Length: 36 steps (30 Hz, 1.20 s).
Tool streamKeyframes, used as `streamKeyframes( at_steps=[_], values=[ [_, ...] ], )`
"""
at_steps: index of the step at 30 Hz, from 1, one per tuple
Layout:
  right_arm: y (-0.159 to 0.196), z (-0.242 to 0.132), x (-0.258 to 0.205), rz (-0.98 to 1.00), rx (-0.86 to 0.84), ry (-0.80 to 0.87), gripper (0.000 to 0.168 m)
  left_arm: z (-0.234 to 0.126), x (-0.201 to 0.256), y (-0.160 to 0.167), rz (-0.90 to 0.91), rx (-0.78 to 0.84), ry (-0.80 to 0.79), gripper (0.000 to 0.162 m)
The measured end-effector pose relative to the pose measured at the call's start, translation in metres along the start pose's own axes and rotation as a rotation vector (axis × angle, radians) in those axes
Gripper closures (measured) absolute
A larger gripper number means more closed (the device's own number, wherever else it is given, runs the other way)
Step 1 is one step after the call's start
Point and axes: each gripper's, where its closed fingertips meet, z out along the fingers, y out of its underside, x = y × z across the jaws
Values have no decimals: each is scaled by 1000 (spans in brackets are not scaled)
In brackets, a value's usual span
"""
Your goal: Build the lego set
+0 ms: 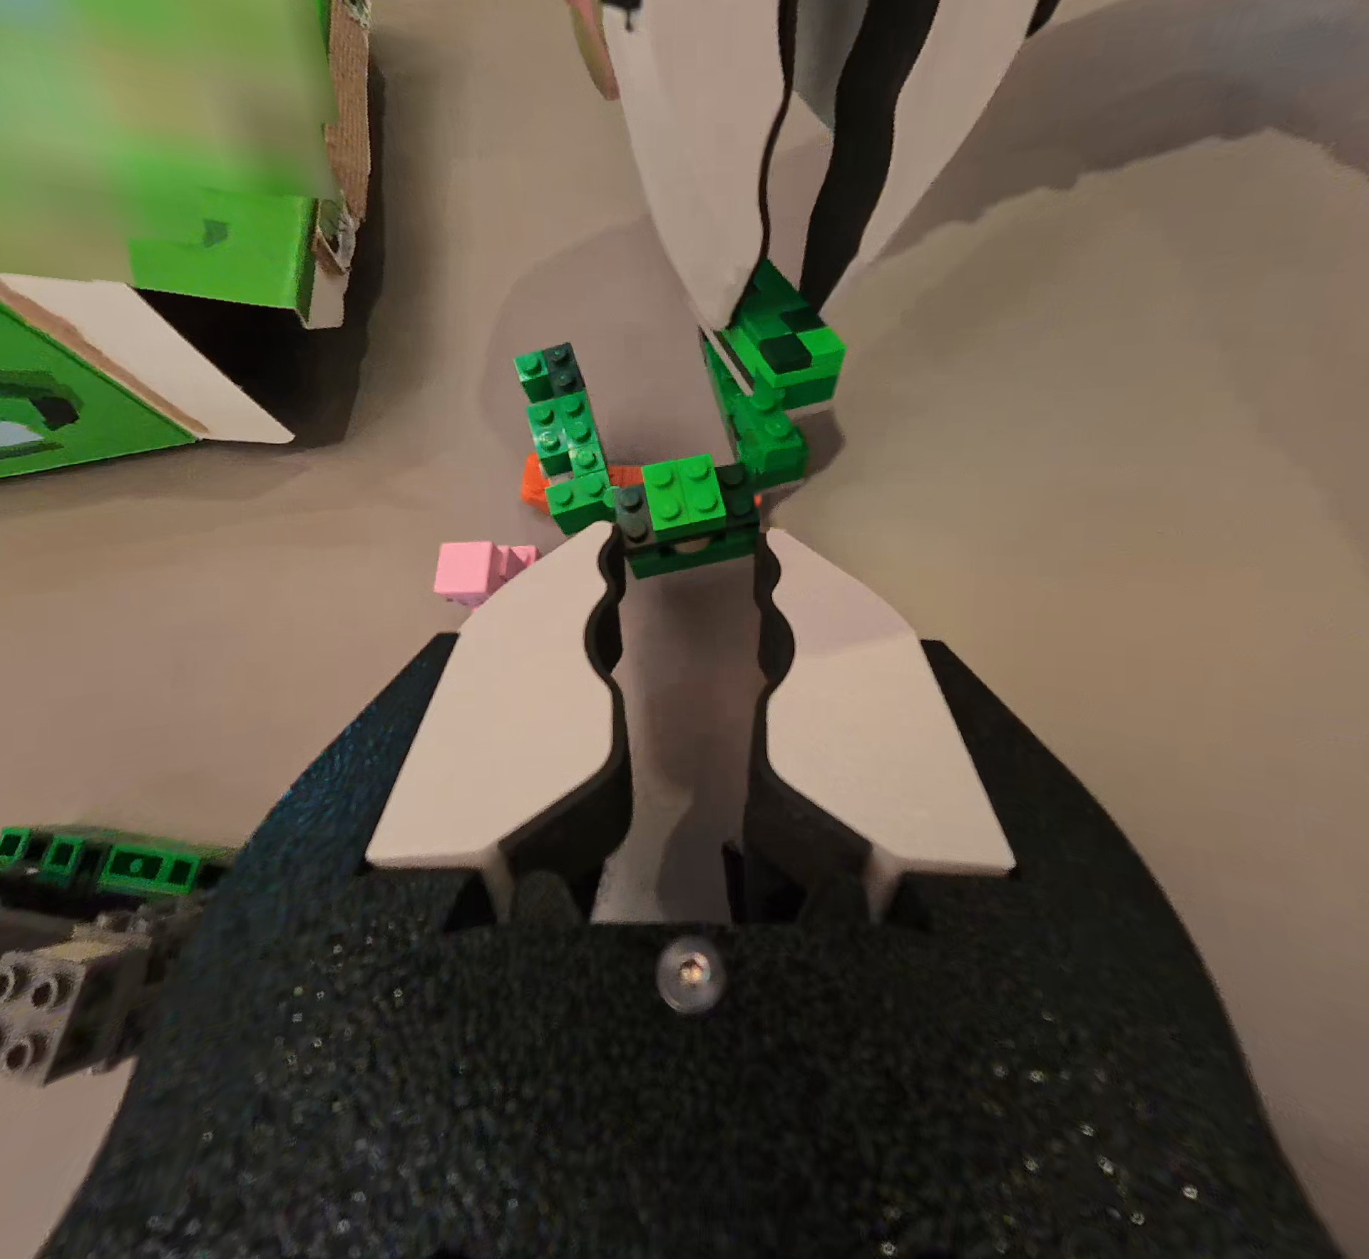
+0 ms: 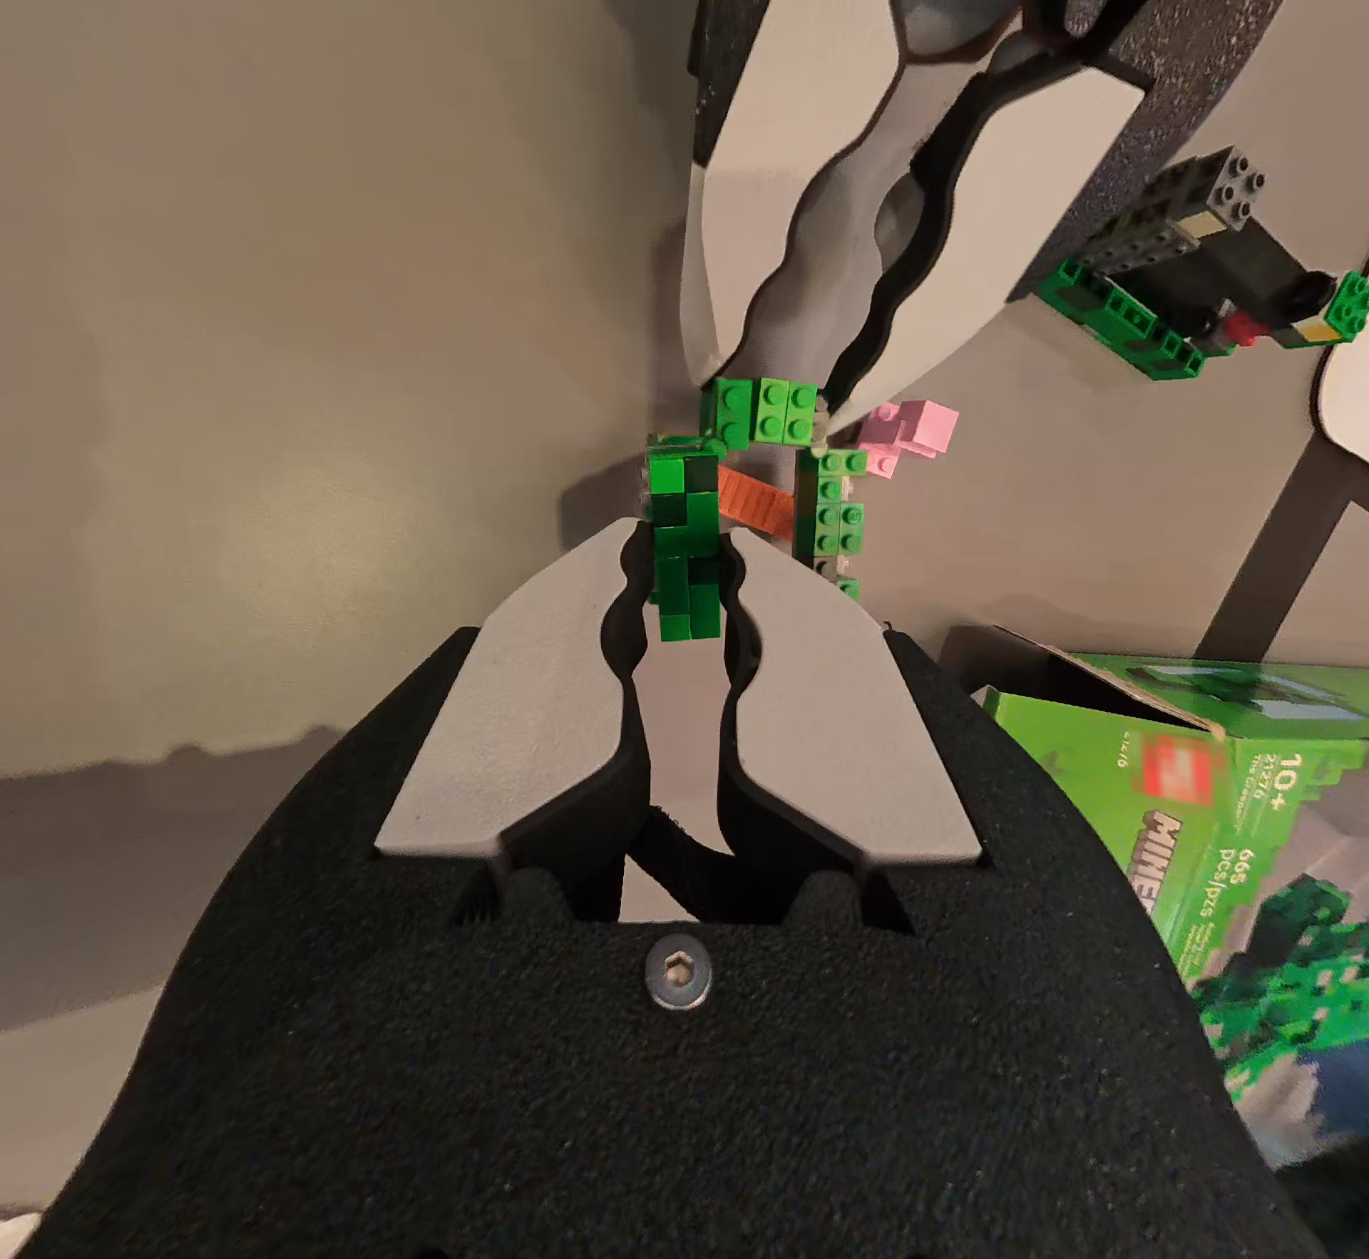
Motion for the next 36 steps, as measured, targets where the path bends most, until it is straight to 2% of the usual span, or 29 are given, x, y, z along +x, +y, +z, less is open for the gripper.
streamKeyframes(
  at_steps=[11,21,36],
  values=[
    [5,18,3,19,-56,-66,152,9,-4,8,45,-59,-7,129],
    [8,19,4,77,-89,-82,152,10,-6,8,39,-59,-16,129],
    [8,23,8,111,-121,-12,152,7,-10,12,32,-62,-61,129]
  ],
)
